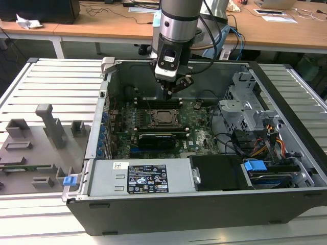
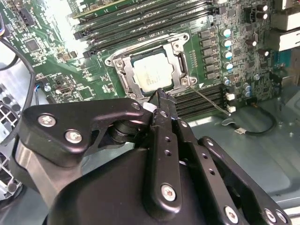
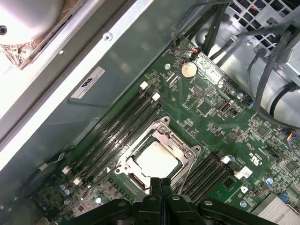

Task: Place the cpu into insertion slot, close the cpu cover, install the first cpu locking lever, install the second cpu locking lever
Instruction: 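Install the first cpu locking lever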

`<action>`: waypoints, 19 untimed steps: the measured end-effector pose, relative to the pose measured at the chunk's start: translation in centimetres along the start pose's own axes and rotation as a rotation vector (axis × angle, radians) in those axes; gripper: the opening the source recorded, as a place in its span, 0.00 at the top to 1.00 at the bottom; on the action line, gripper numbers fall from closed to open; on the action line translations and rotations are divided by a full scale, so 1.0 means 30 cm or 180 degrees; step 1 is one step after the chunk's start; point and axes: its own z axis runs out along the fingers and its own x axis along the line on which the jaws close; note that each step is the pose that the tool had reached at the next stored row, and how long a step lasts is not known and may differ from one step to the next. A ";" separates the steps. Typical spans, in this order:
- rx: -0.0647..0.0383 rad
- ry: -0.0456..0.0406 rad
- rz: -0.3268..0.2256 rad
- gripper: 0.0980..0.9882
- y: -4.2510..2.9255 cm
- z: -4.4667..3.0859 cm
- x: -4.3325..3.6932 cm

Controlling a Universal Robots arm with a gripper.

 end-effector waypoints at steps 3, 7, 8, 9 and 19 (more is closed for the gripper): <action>0.0002 0.0000 -0.0035 0.99 0.000 0.000 0.000; 0.0006 0.0000 -0.0111 0.99 0.000 0.000 0.000; 0.0007 0.0000 -0.0126 0.99 0.000 0.000 0.000; 0.0008 0.0000 -0.0157 0.99 0.000 0.000 0.000; 0.0021 0.0001 -0.0408 0.99 0.000 0.000 0.000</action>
